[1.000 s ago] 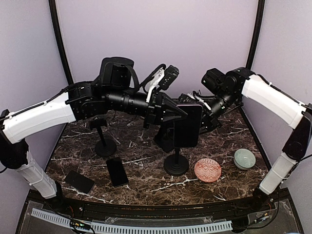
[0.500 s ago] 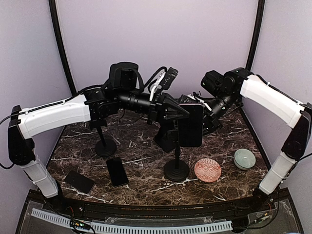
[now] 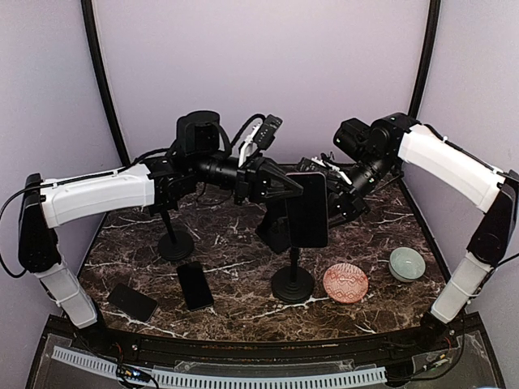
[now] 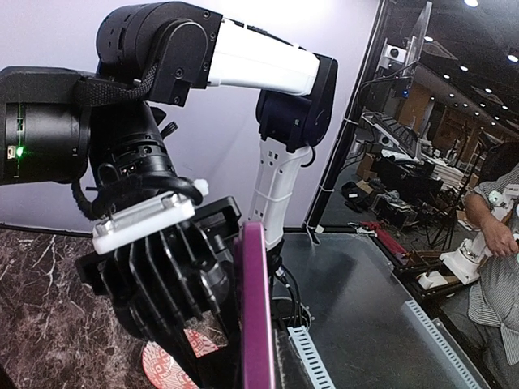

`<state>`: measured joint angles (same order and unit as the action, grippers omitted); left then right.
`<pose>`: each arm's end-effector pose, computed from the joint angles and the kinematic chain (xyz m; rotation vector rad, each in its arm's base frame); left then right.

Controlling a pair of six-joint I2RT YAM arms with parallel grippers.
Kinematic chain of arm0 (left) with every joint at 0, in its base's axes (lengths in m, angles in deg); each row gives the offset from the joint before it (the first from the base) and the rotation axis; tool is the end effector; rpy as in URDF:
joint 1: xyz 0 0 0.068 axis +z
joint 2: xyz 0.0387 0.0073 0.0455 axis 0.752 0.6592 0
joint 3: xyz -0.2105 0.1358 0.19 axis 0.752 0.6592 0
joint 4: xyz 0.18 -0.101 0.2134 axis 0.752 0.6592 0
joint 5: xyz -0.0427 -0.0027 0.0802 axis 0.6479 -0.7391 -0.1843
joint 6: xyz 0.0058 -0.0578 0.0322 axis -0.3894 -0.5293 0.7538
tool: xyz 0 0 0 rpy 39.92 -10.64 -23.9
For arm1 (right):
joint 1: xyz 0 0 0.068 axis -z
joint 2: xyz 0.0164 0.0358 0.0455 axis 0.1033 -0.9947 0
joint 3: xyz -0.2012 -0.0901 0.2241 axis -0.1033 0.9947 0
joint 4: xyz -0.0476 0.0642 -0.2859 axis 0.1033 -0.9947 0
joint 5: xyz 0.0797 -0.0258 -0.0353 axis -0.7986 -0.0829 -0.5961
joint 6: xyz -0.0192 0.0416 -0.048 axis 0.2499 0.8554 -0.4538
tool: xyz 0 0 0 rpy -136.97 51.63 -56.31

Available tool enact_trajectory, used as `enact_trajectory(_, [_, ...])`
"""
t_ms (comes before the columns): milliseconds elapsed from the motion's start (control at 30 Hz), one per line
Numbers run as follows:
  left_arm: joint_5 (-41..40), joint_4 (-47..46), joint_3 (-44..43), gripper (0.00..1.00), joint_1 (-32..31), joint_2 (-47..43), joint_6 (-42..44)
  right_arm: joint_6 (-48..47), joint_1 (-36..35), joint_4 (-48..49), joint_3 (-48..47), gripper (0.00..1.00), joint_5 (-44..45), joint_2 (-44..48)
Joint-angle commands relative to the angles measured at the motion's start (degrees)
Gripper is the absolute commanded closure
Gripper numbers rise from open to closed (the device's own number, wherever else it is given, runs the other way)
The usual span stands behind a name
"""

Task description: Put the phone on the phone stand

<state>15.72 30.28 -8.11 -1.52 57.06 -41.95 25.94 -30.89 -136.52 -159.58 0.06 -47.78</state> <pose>0.2484 -0.3669 0.4125 1.3486 1.1993 -1.5257 0.2519 0.2427 0.3860 -1.8494 1.7385 1.2935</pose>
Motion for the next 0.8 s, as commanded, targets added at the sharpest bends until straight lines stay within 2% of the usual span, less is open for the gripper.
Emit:
enact_trajectory(0, [2.30, -5.98, 0.26, 1.00, 1.06, 0.58, -2.16, -0.10, -0.37, 0.72, -2.05, 1.00, -4.35, 1.18])
enact_trajectory(333, [2.68, -8.38, 3.69, 1.00, 1.33, -1.02, -3.26, 1.41, -0.38, 1.59, -1.68, 1.00, -4.52, 1.03])
enact_trajectory(767, [1.60, -6.63, 4.03, 1.00, 1.99, -1.11, -2.43, 1.68, -0.60, 2.20, -1.05, 1.00, -3.41, 0.97])
